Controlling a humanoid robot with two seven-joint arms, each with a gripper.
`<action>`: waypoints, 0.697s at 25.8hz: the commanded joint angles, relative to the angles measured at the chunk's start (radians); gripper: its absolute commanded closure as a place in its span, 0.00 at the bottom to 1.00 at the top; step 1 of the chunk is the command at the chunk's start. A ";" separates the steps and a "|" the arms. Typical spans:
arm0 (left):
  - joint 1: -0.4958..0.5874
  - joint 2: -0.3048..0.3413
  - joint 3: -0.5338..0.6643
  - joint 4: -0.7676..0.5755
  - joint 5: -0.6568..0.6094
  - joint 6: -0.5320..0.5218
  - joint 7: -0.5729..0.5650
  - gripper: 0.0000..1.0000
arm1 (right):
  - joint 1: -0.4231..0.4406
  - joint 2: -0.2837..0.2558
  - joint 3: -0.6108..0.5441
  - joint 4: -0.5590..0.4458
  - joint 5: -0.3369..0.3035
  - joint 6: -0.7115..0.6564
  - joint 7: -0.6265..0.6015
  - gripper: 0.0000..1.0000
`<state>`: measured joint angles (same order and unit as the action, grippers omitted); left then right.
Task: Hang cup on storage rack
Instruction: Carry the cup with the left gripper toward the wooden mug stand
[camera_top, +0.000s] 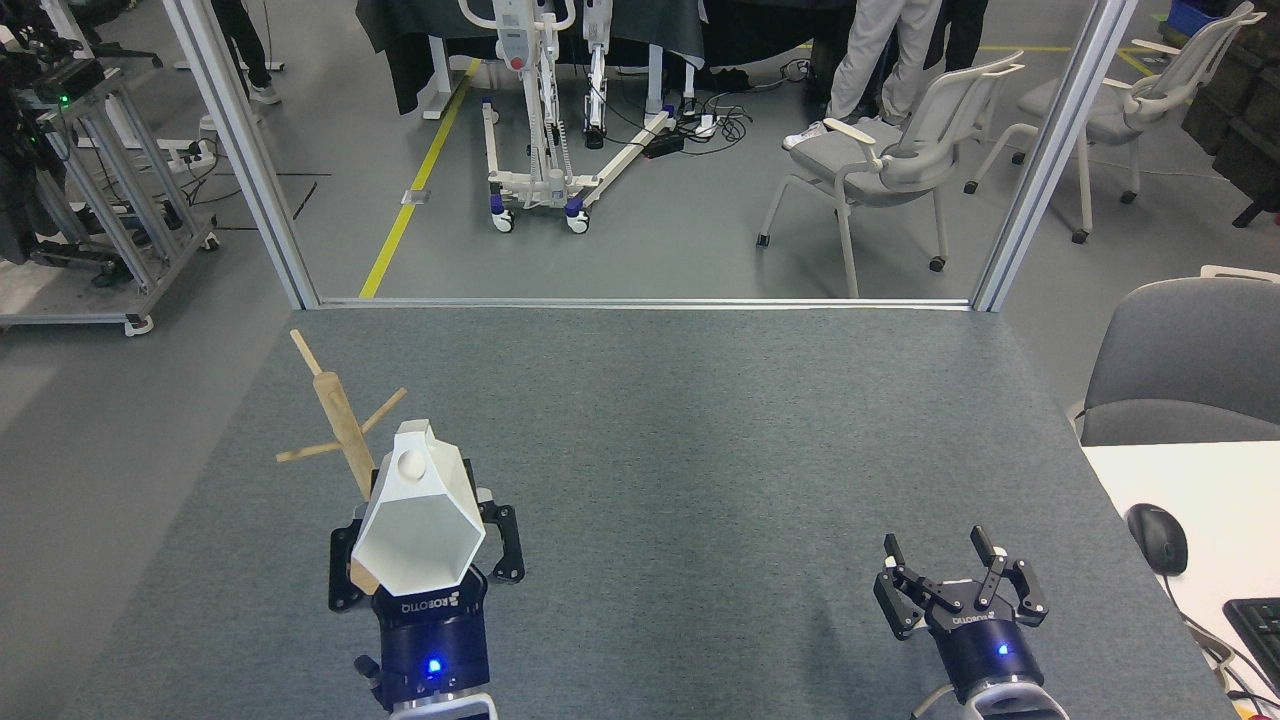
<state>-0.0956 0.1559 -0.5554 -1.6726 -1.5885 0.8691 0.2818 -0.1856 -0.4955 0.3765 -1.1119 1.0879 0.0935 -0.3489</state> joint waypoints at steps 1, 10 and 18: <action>0.019 0.022 0.017 0.010 -0.005 0.018 -0.010 1.00 | 0.000 0.002 -0.001 0.000 0.003 0.003 -0.015 0.01; 0.030 0.022 0.068 0.062 -0.004 0.025 -0.170 1.00 | 0.000 0.002 -0.001 0.001 0.003 0.003 -0.016 0.01; 0.023 0.060 0.114 0.097 -0.005 0.050 -0.205 1.00 | -0.002 -0.001 -0.001 0.001 0.001 0.000 -0.016 0.01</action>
<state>-0.0713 0.2018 -0.4578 -1.5896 -1.5936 0.9146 0.0827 -0.1870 -0.4966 0.3758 -1.1106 1.0907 0.0949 -0.3652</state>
